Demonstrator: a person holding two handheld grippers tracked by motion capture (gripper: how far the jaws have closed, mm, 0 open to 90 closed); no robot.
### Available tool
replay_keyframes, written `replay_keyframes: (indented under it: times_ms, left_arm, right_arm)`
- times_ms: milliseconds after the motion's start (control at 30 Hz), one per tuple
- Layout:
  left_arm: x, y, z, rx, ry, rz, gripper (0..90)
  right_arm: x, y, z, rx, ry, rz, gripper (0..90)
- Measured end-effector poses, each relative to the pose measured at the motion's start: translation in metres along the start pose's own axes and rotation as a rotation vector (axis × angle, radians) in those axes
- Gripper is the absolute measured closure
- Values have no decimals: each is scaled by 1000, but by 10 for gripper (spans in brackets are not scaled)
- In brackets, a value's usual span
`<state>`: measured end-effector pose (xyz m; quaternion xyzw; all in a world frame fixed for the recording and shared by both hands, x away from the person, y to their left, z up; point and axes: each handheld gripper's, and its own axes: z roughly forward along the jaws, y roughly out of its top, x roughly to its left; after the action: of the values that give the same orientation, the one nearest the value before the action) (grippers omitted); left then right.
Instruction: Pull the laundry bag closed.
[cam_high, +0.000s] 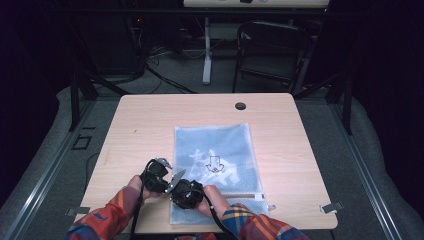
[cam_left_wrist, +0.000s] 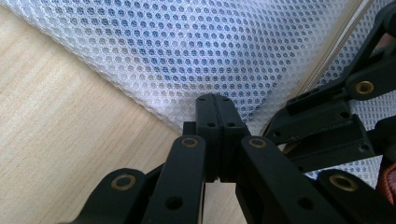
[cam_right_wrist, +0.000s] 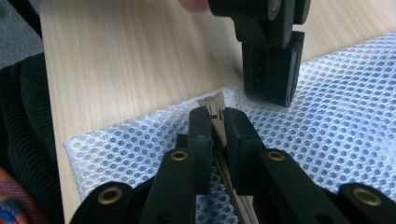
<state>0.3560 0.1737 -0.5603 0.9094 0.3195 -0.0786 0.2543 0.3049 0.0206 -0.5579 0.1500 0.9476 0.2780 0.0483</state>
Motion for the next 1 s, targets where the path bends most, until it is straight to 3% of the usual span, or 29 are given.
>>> replay_keyframes:
  times_ms: [200, 367, 800, 1000]
  left_arm:
    - [1, -1, -4, 1, 9, -16, 900]
    - [0, -5, -9, 1, -32, -26, 900]
    - [0, -6, -5, 11, -57, -45, 900]
    - [-8, -5, -2, 26, -3, 1, 900]
  right_arm:
    - [1, -2, 3, -7, -3, -1, 820]
    - [0, -2, 3, 0, -3, 2, 819]
    - [3, -3, 4, -12, -20, 2, 819]
    - [3, -2, 3, -7, -27, -3, 820]
